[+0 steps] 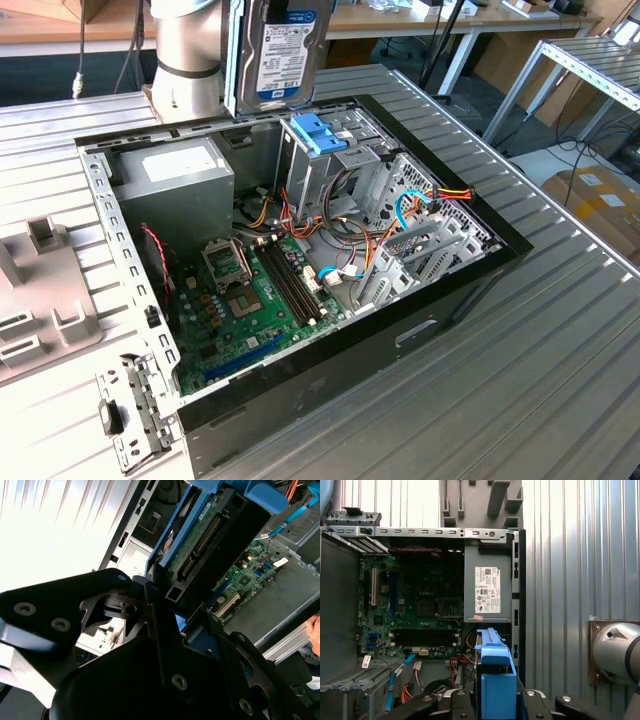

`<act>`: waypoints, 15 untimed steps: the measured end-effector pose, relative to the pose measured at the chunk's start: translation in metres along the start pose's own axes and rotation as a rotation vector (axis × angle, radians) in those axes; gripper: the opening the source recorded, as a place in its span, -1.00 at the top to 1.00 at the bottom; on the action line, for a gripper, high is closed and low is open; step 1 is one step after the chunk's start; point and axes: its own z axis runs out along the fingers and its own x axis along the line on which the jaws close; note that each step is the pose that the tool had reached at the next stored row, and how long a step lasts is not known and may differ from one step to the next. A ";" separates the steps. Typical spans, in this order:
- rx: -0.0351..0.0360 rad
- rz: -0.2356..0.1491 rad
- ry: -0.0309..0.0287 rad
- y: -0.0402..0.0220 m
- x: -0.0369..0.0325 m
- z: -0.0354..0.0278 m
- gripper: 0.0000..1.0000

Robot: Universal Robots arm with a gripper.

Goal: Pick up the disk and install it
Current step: 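Pick up the disk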

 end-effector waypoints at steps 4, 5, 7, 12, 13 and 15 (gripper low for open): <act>-0.0004 0.000 0.0000 -0.0052 0.0023 -0.0002 0.27; -0.0005 0.000 0.0001 -0.0061 0.0027 -0.0003 0.27; -0.0007 0.000 0.0001 -0.0084 0.0037 -0.0005 0.27; -0.0009 0.000 0.0000 -0.0133 0.0063 -0.0007 0.27; -0.0010 0.000 0.0000 -0.0141 0.0068 -0.0007 0.27; -0.0012 0.000 0.0001 -0.0163 0.0078 -0.0009 0.27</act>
